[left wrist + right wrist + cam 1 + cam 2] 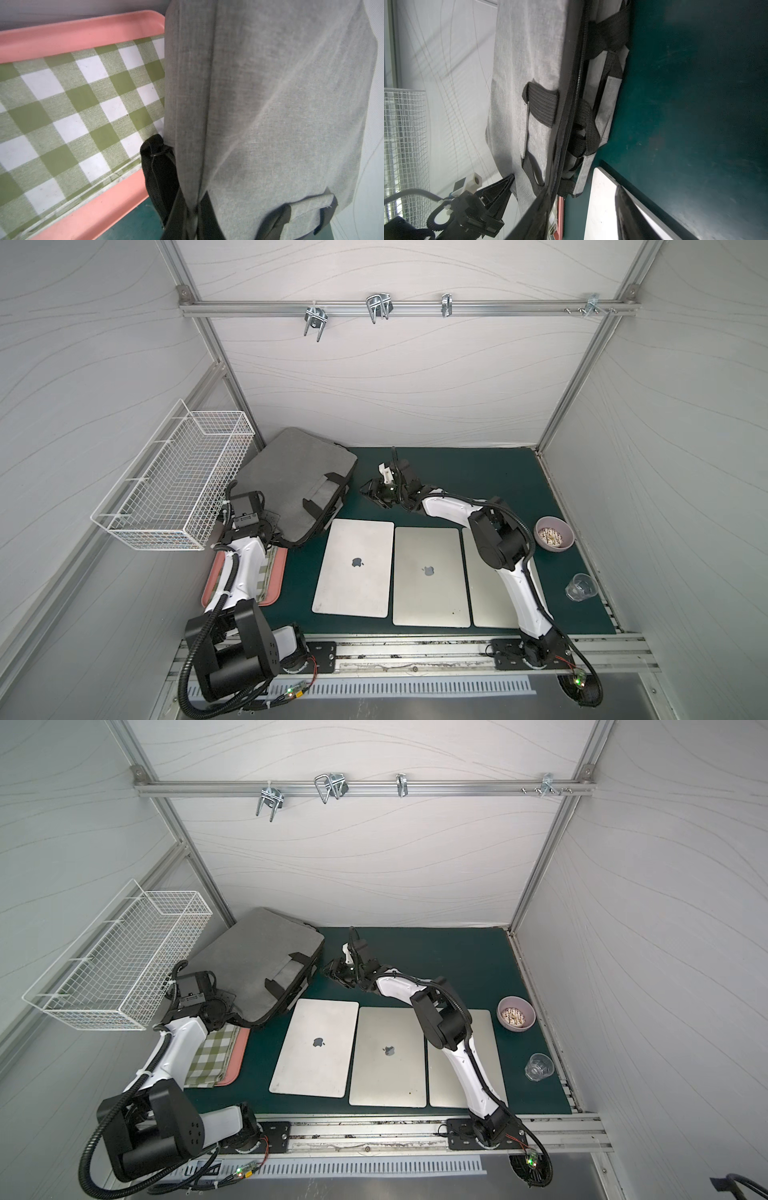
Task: Open the zippered laptop bag and take out the laptop
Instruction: Place the zippered laptop bag in the zippered laptop bag, then reset both arms
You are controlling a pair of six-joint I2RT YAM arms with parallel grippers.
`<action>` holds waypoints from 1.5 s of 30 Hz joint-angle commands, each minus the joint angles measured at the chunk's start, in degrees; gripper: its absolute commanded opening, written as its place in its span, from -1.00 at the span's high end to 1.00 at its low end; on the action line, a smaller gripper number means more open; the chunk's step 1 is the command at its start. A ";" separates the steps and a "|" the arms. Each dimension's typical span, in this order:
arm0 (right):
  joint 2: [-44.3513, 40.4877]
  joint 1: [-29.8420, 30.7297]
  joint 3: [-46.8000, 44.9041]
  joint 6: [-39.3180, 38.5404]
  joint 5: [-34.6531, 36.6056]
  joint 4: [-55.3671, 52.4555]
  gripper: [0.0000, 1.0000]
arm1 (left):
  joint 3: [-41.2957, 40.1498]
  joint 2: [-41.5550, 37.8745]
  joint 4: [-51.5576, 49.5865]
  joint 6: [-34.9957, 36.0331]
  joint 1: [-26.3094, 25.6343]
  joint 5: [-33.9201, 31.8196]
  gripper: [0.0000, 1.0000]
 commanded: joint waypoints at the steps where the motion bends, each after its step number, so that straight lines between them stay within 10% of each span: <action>1: -5.76 -1.18 -2.24 -2.00 -0.51 1.42 -0.04 | 2.13 1.46 8.52 -3.41 2.82 -7.09 1.00; 10: -11.64 -3.15 -10.62 -4.40 -0.52 2.01 -0.11 | 3.15 6.01 13.69 -5.28 2.92 -0.75 1.00; 19: -13.94 -4.30 -12.61 -8.35 -0.59 0.38 -0.23 | 4.77 3.46 8.70 6.19 3.04 2.20 0.01; 32: -26.91 -11.49 -22.11 -21.56 2.66 -12.30 -0.67 | 1.76 -7.56 -3.30 14.33 2.35 1.97 -0.62; 45: -47.83 -30.77 -36.81 -38.85 10.30 -25.88 -0.94 | -7.08 -18.71 -5.10 19.42 -18.77 -2.22 -0.99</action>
